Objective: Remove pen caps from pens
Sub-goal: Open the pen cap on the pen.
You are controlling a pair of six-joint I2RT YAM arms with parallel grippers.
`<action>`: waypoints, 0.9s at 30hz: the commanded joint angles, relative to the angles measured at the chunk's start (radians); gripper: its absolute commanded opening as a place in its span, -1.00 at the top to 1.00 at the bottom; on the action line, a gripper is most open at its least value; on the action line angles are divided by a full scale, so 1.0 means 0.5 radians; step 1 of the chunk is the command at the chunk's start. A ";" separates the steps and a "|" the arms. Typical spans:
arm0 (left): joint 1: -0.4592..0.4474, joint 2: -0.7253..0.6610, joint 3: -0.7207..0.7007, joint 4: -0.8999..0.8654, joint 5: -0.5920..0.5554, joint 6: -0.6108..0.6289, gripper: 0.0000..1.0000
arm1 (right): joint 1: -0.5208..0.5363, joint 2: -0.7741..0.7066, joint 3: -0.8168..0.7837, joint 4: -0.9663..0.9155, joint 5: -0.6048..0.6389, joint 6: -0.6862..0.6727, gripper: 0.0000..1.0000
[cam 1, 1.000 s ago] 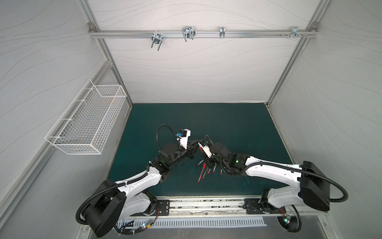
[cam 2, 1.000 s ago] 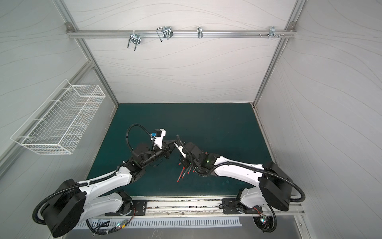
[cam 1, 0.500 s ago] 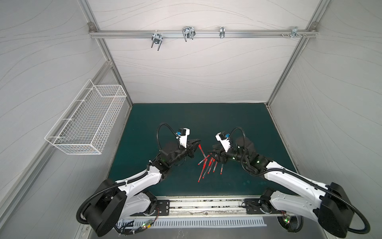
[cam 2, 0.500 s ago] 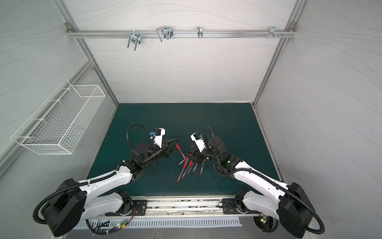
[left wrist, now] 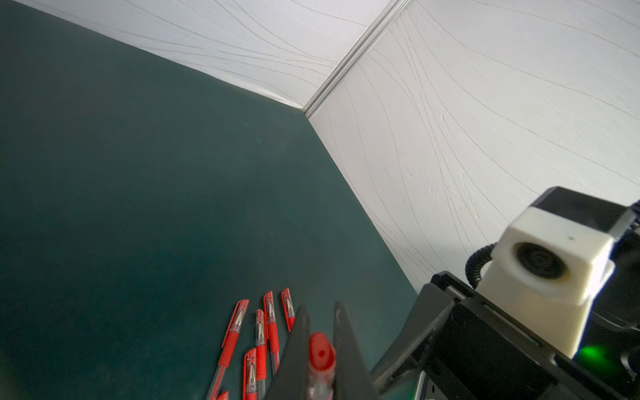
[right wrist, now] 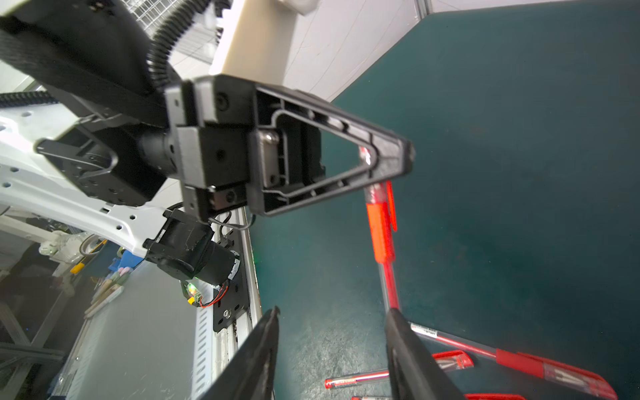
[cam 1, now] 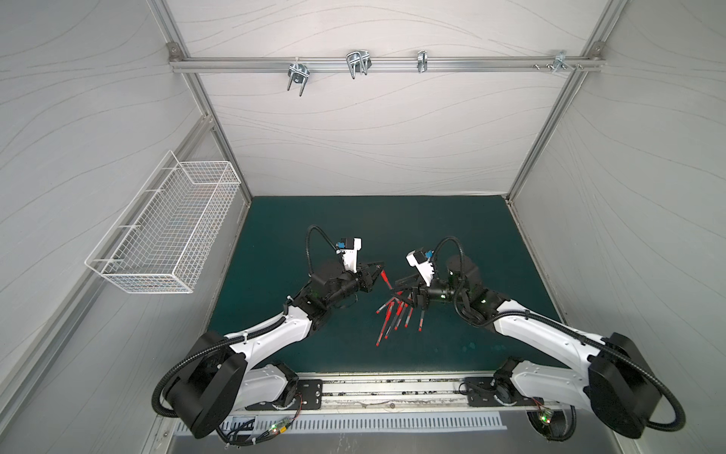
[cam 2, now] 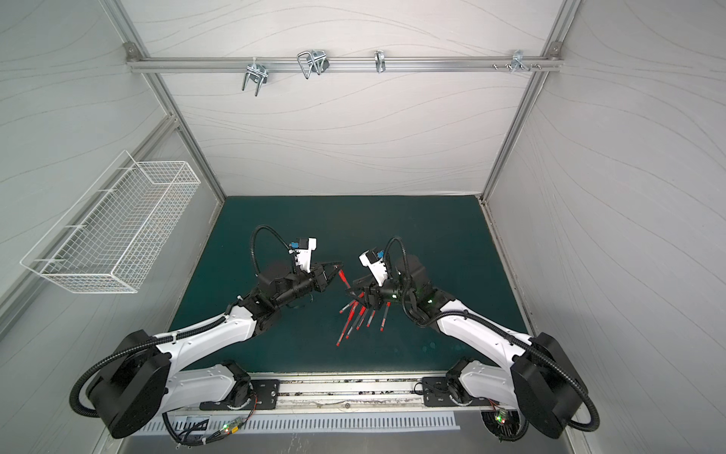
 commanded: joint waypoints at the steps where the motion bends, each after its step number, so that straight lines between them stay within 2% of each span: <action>1: 0.012 0.017 0.065 0.112 0.050 -0.045 1.00 | -0.011 0.045 0.003 0.122 -0.057 0.044 0.15; 9: 0.011 0.077 0.068 0.182 0.121 -0.043 1.00 | -0.009 0.079 -0.011 0.107 0.137 0.028 0.16; 13: 0.012 0.083 0.059 0.192 0.122 -0.038 1.00 | -0.006 0.134 -0.001 0.128 0.117 0.024 0.17; 17: 0.010 0.089 0.063 0.196 0.124 -0.038 1.00 | -0.009 0.192 0.008 0.154 0.091 0.028 0.36; 27: 0.011 0.108 0.068 0.214 0.147 -0.044 1.00 | -0.008 0.320 0.042 0.211 -0.031 0.009 0.50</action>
